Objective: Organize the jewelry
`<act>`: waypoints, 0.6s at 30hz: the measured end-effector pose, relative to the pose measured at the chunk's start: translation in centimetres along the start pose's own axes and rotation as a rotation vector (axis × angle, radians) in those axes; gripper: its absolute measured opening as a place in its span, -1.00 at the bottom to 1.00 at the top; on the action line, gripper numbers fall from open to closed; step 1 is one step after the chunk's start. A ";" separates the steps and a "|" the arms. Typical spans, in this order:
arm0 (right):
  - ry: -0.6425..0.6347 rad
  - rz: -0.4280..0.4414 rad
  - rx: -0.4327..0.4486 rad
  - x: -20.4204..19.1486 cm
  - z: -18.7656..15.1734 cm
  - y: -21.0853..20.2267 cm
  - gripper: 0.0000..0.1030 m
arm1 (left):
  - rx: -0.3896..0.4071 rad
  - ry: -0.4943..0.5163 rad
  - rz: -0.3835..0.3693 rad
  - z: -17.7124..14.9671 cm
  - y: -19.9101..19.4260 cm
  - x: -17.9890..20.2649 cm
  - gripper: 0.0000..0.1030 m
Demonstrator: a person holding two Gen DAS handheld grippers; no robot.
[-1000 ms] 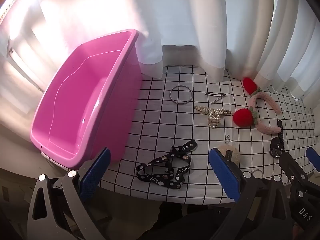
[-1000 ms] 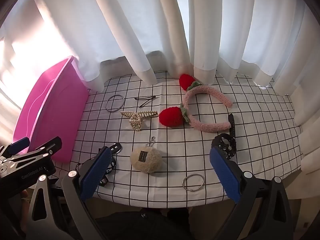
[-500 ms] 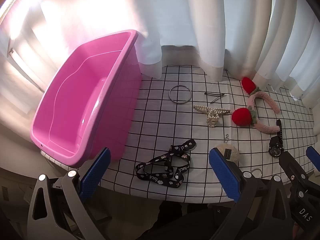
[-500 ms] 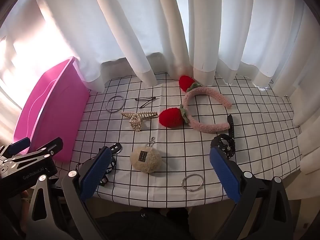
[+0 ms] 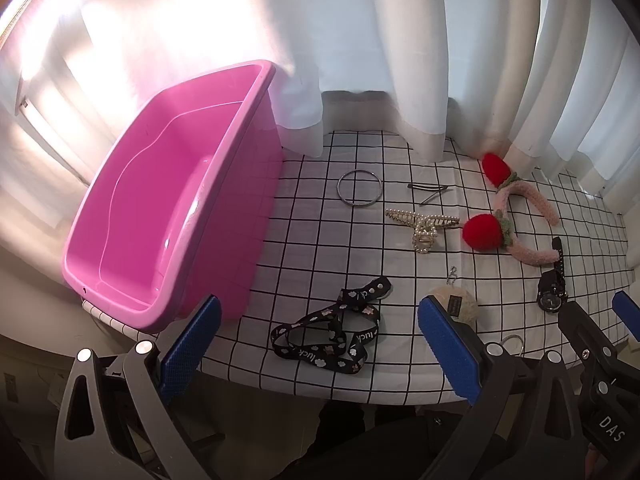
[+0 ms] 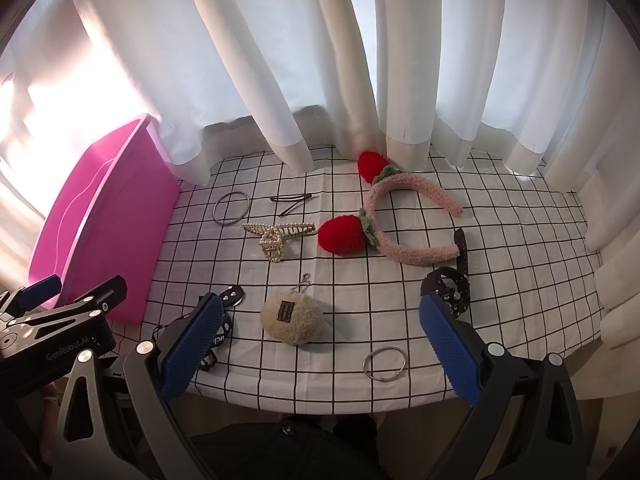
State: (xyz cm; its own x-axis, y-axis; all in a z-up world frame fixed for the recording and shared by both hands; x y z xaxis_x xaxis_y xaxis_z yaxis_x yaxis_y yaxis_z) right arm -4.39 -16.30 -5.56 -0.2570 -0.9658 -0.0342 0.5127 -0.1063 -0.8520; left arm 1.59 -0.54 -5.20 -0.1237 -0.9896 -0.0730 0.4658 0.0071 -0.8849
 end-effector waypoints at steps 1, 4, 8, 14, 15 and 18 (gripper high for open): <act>0.000 0.000 0.000 0.0 0.0 0.0 0.83 | -0.001 -0.001 -0.002 0.1 0.0 -0.3 0.88; -0.001 0.000 0.001 0.0 0.0 0.0 0.83 | 0.002 -0.002 -0.001 0.1 0.0 -0.2 0.88; 0.000 0.000 0.001 0.0 0.0 0.0 0.83 | 0.002 0.000 -0.001 0.1 0.1 0.0 0.88; -0.002 -0.001 0.004 0.1 0.0 -0.1 0.83 | 0.003 -0.001 -0.003 0.0 0.0 -0.3 0.88; -0.001 -0.001 0.004 0.1 0.0 -0.2 0.83 | 0.003 -0.001 -0.003 -0.1 0.0 -0.2 0.88; -0.001 -0.001 0.005 0.1 0.0 -0.2 0.83 | 0.003 -0.002 -0.003 -0.1 -0.1 -0.2 0.88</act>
Point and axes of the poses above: each gripper's, at about its wrist camera, not at the fingertips, and y roughly the way its jaws point, x to its right, z to its top, the point moved 6 cm from there along y, roughly the way its jaws point, and after that the axes turned 9 degrees about -y, right-handed, at the moved point
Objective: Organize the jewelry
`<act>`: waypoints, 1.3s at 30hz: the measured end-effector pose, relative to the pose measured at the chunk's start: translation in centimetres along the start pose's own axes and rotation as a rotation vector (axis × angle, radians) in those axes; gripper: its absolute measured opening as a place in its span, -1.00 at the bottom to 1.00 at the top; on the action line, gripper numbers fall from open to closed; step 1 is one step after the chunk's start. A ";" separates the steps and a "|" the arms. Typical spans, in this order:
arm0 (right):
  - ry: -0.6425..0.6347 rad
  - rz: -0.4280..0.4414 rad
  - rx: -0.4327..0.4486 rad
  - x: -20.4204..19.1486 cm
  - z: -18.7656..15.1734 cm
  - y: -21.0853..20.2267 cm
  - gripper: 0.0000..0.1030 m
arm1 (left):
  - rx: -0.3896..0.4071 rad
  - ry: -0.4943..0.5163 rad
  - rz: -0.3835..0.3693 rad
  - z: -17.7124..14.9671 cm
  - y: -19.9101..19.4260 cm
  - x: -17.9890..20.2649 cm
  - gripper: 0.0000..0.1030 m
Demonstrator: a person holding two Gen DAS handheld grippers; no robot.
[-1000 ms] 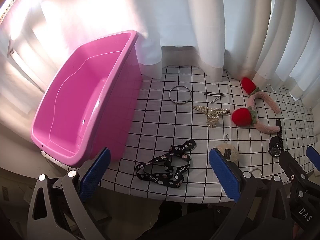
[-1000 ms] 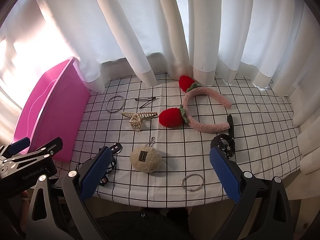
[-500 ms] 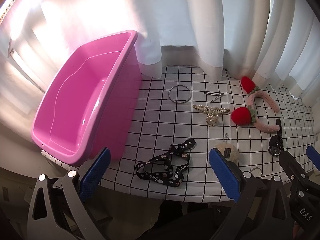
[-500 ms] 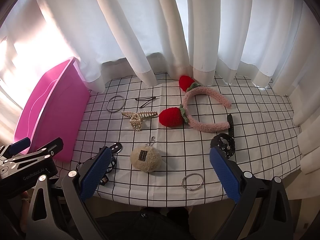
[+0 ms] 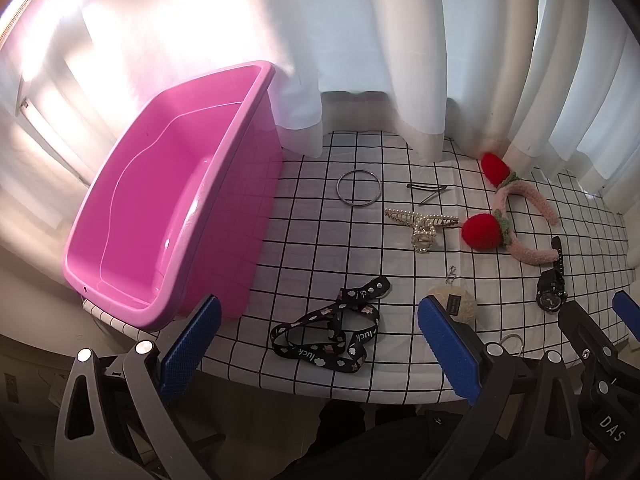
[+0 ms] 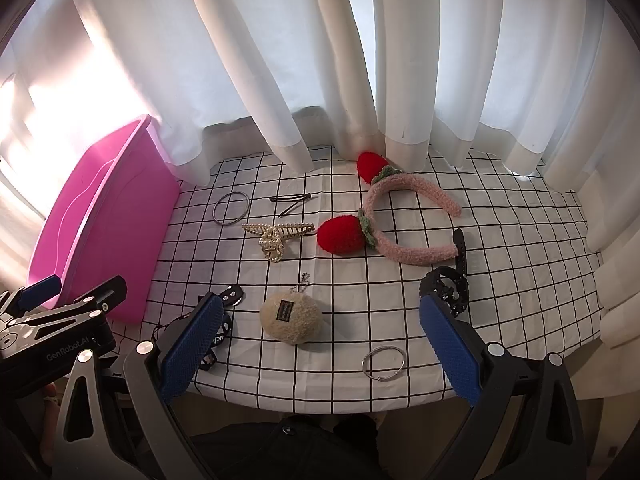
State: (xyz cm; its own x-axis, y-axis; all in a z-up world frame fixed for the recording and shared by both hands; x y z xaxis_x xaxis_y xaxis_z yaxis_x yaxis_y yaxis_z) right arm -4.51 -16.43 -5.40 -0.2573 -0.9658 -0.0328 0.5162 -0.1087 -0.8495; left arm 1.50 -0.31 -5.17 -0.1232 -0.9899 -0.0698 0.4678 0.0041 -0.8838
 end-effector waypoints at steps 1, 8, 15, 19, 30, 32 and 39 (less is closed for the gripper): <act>0.000 -0.001 0.001 0.0 0.0 0.0 0.83 | 0.000 0.000 0.000 0.0 0.0 0.0 0.88; 0.000 -0.001 0.002 0.0 0.0 0.0 0.83 | -0.001 0.001 -0.001 0.0 0.1 0.1 0.88; 0.003 -0.002 0.003 -0.1 -0.1 -0.1 0.83 | 0.005 0.001 -0.004 -0.3 -0.2 0.2 0.88; 0.003 -0.001 0.005 0.0 -0.2 -0.1 0.83 | 0.005 0.000 -0.006 -0.6 -0.3 0.4 0.88; 0.004 -0.001 0.005 -0.1 -0.2 -0.1 0.83 | 0.005 0.000 -0.006 -0.5 -0.3 0.1 0.88; 0.003 -0.001 0.005 0.0 -0.2 0.0 0.83 | 0.005 0.000 -0.007 -0.5 -0.3 0.1 0.88; 0.003 -0.001 0.003 -0.1 -0.3 0.0 0.83 | 0.003 -0.001 -0.007 -0.5 -0.3 0.1 0.88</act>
Point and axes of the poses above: each gripper's, at about its wrist camera, not at the fingertips, and y roughly the way its jaws point, x to its right, z to its top, the point moved 6 cm from there along y, roughly the way its jaws point, and after that the axes turned 9 degrees about -y, right-handed, at the moved point
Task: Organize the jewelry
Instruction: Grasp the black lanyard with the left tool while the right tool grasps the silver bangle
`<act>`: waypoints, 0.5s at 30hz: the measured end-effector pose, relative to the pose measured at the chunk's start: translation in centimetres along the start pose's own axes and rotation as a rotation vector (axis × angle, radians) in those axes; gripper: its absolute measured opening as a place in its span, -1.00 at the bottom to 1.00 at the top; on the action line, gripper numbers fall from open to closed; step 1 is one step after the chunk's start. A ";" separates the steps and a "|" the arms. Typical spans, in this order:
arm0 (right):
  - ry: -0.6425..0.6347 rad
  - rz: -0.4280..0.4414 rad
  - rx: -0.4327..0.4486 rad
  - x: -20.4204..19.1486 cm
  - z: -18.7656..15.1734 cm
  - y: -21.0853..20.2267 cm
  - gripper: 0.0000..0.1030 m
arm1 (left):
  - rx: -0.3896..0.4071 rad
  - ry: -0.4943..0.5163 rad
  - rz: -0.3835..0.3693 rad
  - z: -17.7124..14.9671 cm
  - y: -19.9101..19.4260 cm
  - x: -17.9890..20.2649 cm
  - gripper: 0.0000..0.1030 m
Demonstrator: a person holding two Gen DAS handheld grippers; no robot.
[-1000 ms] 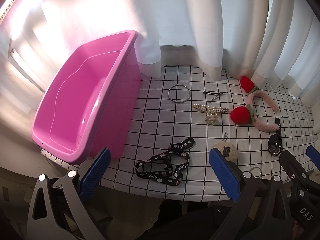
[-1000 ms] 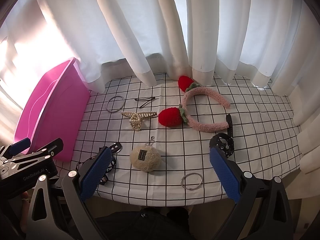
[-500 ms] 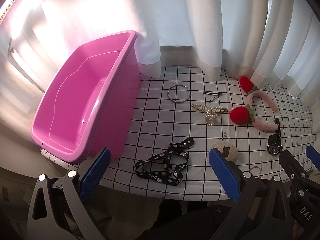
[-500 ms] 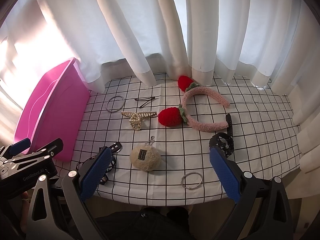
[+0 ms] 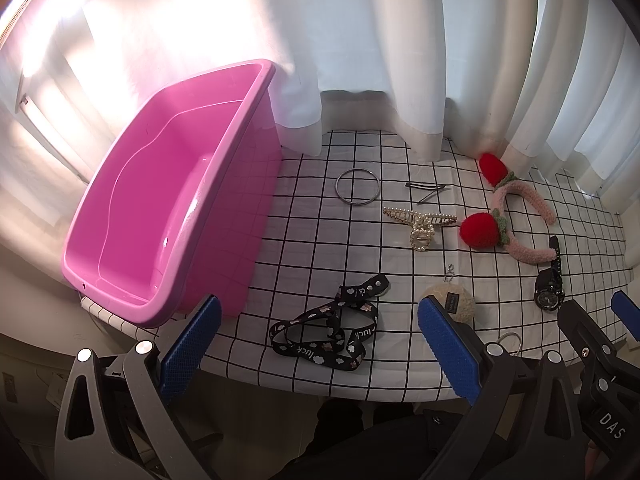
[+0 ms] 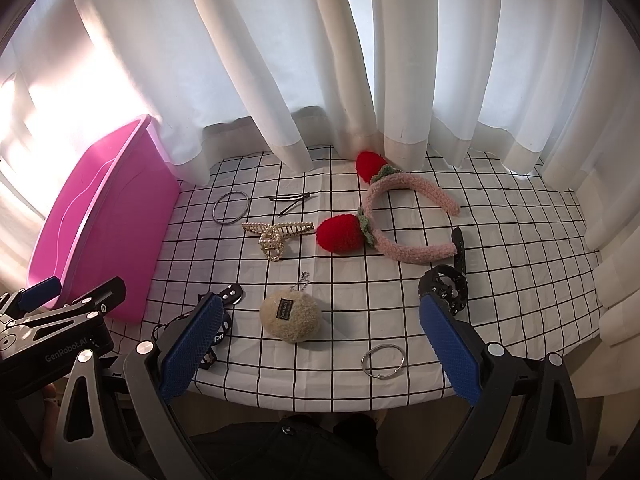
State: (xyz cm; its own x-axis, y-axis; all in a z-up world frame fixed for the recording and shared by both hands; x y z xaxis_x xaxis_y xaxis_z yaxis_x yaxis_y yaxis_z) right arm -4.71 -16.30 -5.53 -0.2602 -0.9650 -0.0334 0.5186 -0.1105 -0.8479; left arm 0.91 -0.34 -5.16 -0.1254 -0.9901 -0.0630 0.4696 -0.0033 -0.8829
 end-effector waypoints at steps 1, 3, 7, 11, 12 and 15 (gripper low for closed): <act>0.001 0.000 -0.001 0.0 -0.1 0.0 0.83 | -0.001 0.000 0.000 0.0 0.0 0.0 0.88; 0.003 0.002 -0.005 0.1 -0.2 0.1 0.83 | -0.009 -0.004 -0.003 0.0 0.2 -0.2 0.88; 0.011 0.010 -0.025 0.3 -0.7 0.7 0.83 | -0.041 -0.033 -0.015 -0.7 1.3 -0.7 0.88; 0.016 0.022 -0.061 0.6 -1.8 2.1 0.83 | -0.106 -0.088 -0.043 -2.1 3.5 -1.8 0.88; 0.016 0.024 -0.070 0.7 -2.2 2.5 0.83 | -0.115 -0.101 -0.047 -2.5 4.0 -2.2 0.88; 0.016 0.037 -0.100 1.0 -3.4 3.9 0.83 | -0.126 -0.122 -0.063 -3.8 5.4 -3.1 0.88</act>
Point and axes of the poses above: each gripper's, at about its wrist camera, not at the fingertips, and y roughly the way its jaws point, x to its right, z to its top, the point moved 6 cm from there along y, roughly the way its jaws point, and after that the axes turned 9 degrees about -y, right-handed, at the moved point
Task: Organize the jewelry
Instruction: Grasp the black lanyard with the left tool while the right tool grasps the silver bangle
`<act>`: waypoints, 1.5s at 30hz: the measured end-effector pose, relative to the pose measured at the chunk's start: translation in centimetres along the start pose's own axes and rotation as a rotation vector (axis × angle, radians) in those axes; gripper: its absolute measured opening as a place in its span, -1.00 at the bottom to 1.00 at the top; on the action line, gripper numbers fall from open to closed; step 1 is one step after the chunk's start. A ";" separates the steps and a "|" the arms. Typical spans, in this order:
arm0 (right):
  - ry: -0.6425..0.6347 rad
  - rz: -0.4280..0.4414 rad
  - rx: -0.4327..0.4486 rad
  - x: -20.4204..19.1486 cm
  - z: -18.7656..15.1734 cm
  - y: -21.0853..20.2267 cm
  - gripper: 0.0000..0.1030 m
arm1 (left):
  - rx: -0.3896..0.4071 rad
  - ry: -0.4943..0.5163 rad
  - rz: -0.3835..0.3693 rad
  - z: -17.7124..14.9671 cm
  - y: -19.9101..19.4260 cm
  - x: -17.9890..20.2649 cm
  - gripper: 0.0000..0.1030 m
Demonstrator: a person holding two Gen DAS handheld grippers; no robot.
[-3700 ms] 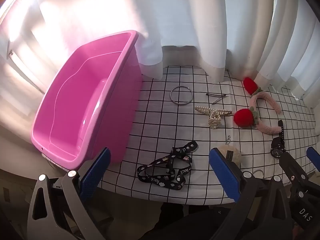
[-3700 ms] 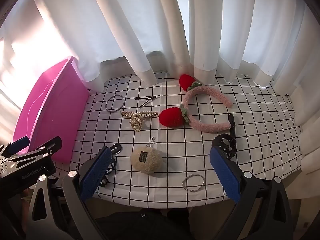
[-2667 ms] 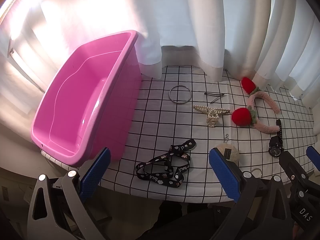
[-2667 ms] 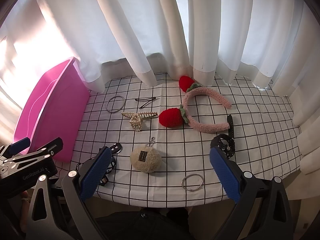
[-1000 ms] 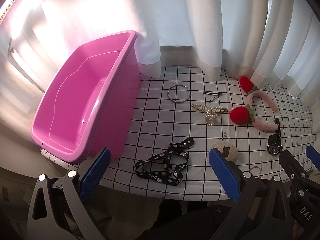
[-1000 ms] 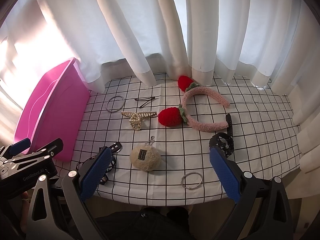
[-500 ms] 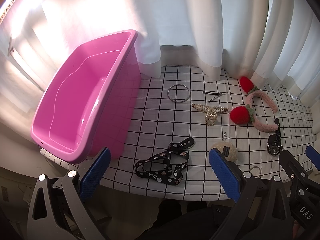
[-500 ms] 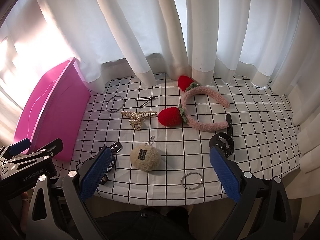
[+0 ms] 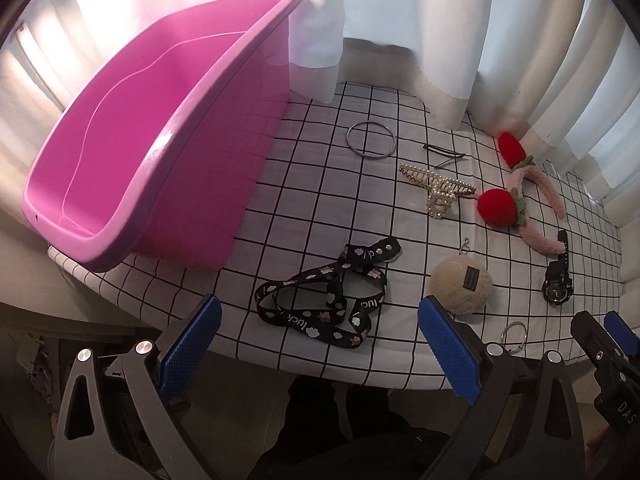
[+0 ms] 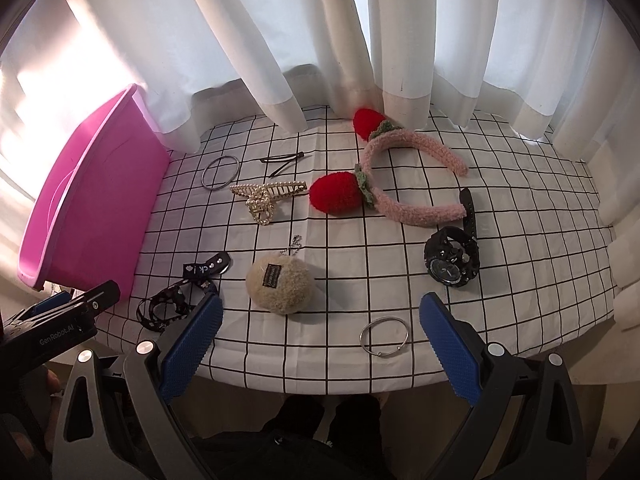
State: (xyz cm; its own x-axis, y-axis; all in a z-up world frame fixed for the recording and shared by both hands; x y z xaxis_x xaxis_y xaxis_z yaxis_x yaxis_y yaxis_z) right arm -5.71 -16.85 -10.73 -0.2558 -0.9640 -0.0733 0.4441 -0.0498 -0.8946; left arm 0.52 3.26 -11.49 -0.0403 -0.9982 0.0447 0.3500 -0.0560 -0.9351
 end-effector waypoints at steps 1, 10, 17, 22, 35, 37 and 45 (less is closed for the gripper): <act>0.001 0.006 -0.010 0.1 -0.5 0.5 0.83 | -0.003 -0.003 -0.003 -0.4 0.5 -0.4 0.88; 0.063 0.011 -0.087 3.5 -4.5 5.2 0.83 | -0.041 -0.005 -0.026 -3.8 5.8 -2.8 0.88; 0.118 -0.044 -0.104 7.3 -7.1 7.5 0.83 | -0.047 -0.009 0.000 -4.6 10.0 -3.3 0.88; 0.138 -0.069 -0.108 9.1 -8.2 8.9 0.83 | -0.029 0.000 0.013 -4.2 11.8 -2.8 0.88; 0.023 -0.085 -0.150 6.5 -8.7 12.6 0.83 | -0.038 0.014 -0.005 -3.9 14.1 -2.0 0.88; 0.012 -0.105 -0.146 6.5 -8.7 12.8 0.83 | -0.036 0.010 -0.010 -3.8 14.2 -1.9 0.89; -0.029 -0.141 -0.104 6.0 -8.7 13.2 0.83 | 0.051 0.017 -0.027 -3.4 14.4 -1.7 0.89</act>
State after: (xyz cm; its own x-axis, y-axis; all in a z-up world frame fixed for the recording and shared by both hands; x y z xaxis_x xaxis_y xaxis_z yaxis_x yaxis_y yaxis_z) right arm -8.85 -21.08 -26.76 -0.2836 -0.9565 0.0677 0.3136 -0.1593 -0.9361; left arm 2.40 4.21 -26.20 -0.0659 -0.9958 0.0630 0.3962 -0.0840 -0.9143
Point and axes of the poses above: each gripper's, at about its wrist camera, not at the fingertips, and y roughly the way its jaws point, x to its right, z to its top, the point moved 6 cm from there along y, roughly the way its jaws point, and after that the axes turned 9 degrees about -y, right-handed, at the moved point
